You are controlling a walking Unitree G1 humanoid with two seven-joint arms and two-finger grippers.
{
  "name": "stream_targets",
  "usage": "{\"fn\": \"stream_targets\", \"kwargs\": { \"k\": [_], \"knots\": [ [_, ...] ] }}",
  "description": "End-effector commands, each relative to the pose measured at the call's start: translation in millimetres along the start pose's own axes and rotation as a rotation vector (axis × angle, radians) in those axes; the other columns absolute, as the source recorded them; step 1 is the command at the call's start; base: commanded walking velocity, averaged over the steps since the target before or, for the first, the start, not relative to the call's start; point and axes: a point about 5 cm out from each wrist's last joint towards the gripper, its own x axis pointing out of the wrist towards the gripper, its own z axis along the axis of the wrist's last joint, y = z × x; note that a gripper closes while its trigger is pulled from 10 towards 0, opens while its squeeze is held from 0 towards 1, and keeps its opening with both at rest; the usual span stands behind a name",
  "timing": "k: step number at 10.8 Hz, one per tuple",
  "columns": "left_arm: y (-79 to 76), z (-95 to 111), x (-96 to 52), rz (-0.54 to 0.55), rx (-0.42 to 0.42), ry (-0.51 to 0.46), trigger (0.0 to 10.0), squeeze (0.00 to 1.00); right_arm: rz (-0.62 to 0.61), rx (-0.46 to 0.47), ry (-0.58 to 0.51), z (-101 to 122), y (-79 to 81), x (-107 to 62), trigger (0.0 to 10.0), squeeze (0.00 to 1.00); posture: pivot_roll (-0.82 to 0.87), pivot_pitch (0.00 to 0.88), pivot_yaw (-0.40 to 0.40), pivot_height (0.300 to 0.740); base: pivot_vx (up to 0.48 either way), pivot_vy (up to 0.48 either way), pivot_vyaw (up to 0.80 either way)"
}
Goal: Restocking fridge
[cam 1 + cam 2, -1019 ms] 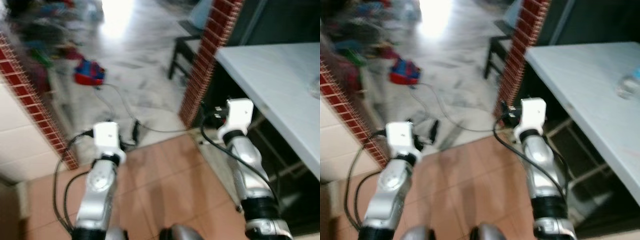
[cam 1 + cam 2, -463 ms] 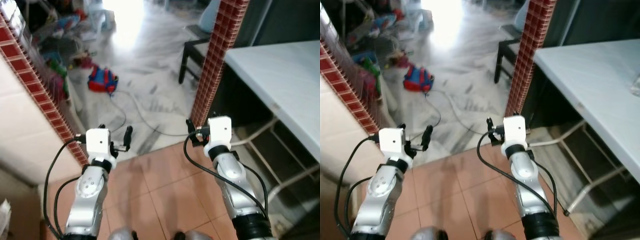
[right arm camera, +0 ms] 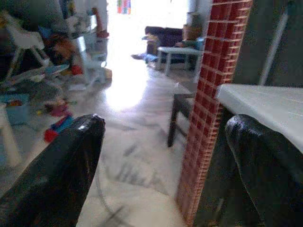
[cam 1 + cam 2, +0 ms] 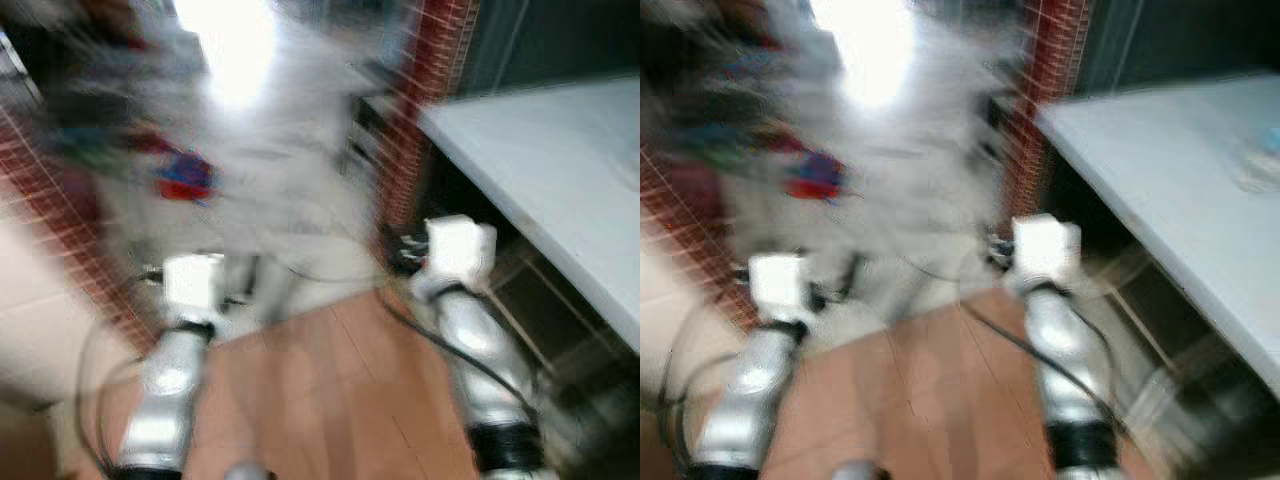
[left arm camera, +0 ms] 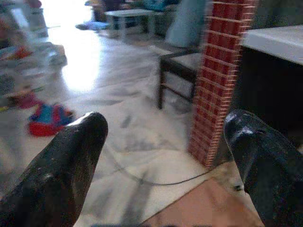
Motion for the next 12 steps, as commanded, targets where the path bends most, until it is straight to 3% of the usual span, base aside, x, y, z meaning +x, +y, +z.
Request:
{"fn": "stream_targets", "kwargs": {
  "k": [1, 5, 8, 12],
  "knots": [
    [-10.6, 4, 4.7, -0.030, -0.011, -0.017, 10.0, 0.00, -0.032, -0.025, -0.008, 2, -12.1, -2.3, 10.0, 0.00, -0.01, 0.000, 0.031, 0.740, 0.465, 0.000, -0.80],
    [-12.3, 5, 7.3, -0.048, -0.021, -0.022, 10.0, 0.00, -0.059, -0.076, -0.064, 13, -15.5, 1.7, 10.0, 0.00, -0.01, 0.000, 0.031, 0.740, 0.454, 0.000, -0.74],
    [-15.8, 7, 14.2, -0.058, -0.026, -0.026, 10.0, 0.00, -0.096, -0.104, -0.084, 19, -24.8, 5.9, 10.0, 0.00, -0.03, 0.000, 0.033, 0.740, 0.440, 0.000, 0.00],
    [-23.2, 14, 25.2, -0.055, -0.036, -0.040, 10.0, 0.00, -0.105, -0.128, -0.112, 27, -19.8, 23.1, 10.0, 0.00, -0.04, 0.032, 0.033, 0.740, 0.231, 0.376, -0.44]
  ]
}}
